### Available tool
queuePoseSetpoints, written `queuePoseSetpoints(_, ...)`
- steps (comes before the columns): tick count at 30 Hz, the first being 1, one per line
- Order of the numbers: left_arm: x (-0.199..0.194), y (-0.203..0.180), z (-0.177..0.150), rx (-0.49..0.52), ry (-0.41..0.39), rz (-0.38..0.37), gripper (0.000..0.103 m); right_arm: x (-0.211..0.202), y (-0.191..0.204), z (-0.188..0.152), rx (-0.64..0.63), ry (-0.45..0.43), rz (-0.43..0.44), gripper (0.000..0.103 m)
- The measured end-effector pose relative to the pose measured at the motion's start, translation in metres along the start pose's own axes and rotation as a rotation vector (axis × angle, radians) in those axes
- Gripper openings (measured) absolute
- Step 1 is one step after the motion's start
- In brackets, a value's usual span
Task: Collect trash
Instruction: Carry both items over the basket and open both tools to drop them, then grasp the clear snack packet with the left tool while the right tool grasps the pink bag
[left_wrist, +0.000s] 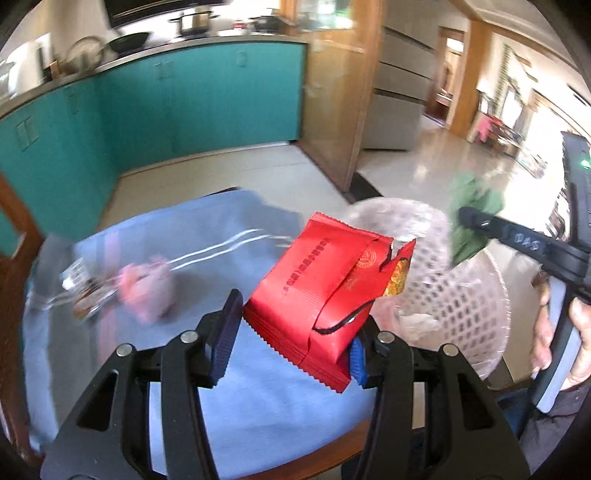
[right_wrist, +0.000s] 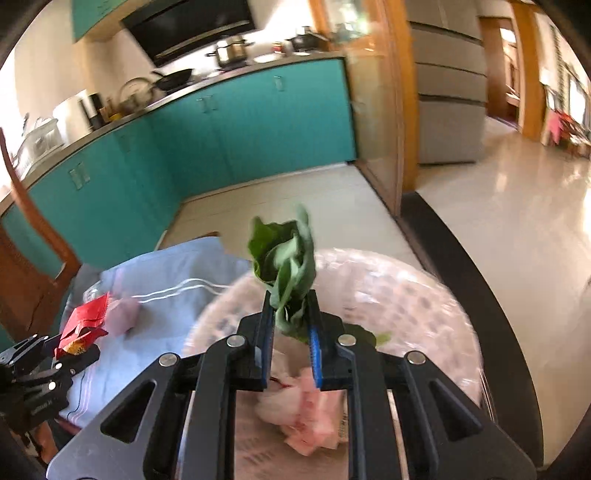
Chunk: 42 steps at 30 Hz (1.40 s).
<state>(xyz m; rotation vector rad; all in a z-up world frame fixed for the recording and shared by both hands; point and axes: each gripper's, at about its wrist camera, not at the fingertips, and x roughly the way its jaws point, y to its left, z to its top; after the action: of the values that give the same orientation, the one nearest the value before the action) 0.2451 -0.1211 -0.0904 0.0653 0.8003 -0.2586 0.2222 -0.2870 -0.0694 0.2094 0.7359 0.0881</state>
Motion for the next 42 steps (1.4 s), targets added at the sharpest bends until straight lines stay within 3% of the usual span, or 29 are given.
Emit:
queuePoseSetpoints(6, 0.028, -0.048, 0.010, 0.062, 0.026, -0.102, 0.052, 0.015, -0.030, -0.014, 0.071, 0.102, -0.067, 0.021)
queuePoseSetpoints(7, 0.033, -0.057, 0.012, 0.076, 0.034, -0.129, 0.052, 0.014, -0.035, -0.014, 0.091, 0.102, -0.073, 0.025)
queuePoseSetpoints(9, 0.044, -0.070, 0.012, 0.103, 0.053, -0.160, 0.056, 0.011, -0.045, -0.012, 0.141, 0.087, -0.071, 0.053)
queuePoseSetpoints(11, 0.052, -0.075, 0.010, 0.122, 0.066, -0.153, 0.073, 0.007, -0.054, -0.011, 0.193, 0.060, -0.056, 0.056)
queuePoseSetpoints(15, 0.051, -0.056, 0.007, 0.112, 0.036, -0.074, 0.082, 0.003, -0.059, -0.007, 0.236, 0.027, -0.005, 0.057)
queuePoseSetpoints(18, 0.041, 0.002, 0.007, 0.037, -0.021, 0.078, 0.082, 0.006, -0.048, -0.002, 0.240, 0.010, 0.043, 0.057)
queuePoseSetpoints(20, 0.039, 0.063, 0.012, -0.055, -0.034, 0.272, 0.084, 0.012, -0.030, 0.001, 0.211, 0.012, 0.085, 0.057)
queuePoseSetpoints(23, 0.045, 0.151, 0.021, -0.205, 0.019, 0.500, 0.087, 0.028, 0.019, 0.003, 0.089, 0.036, 0.142, 0.063)
queuePoseSetpoints(25, 0.056, 0.200, 0.025, -0.301, 0.073, 0.568, 0.087, 0.041, 0.058, 0.001, -0.003, 0.058, 0.175, 0.069)
queuePoseSetpoints(28, 0.082, 0.248, 0.026, -0.371, 0.181, 0.561, 0.087, 0.066, 0.126, -0.007, -0.143, 0.113, 0.266, 0.072)
queuePoseSetpoints(31, 0.104, 0.268, 0.023, -0.381, 0.254, 0.542, 0.087, 0.089, 0.198, -0.023, -0.305, 0.148, 0.343, 0.082)
queuePoseSetpoints(33, 0.112, 0.276, 0.020, -0.405, 0.278, 0.502, 0.087, 0.108, 0.242, -0.038, -0.445, 0.153, 0.336, 0.087)
queuePoseSetpoints(36, 0.116, 0.285, 0.016, -0.434, 0.287, 0.468, 0.087, 0.133, 0.272, -0.052, -0.524, 0.168, 0.319, 0.088)
queuePoseSetpoints(39, 0.121, 0.289, 0.008, -0.457, 0.295, 0.441, 0.087, 0.159, 0.283, -0.055, -0.516, 0.190, 0.297, 0.087)
queuePoseSetpoints(42, 0.119, 0.292, 0.002, -0.484, 0.291, 0.414, 0.087, 0.175, 0.277, -0.056, -0.469, 0.242, 0.312, 0.053)
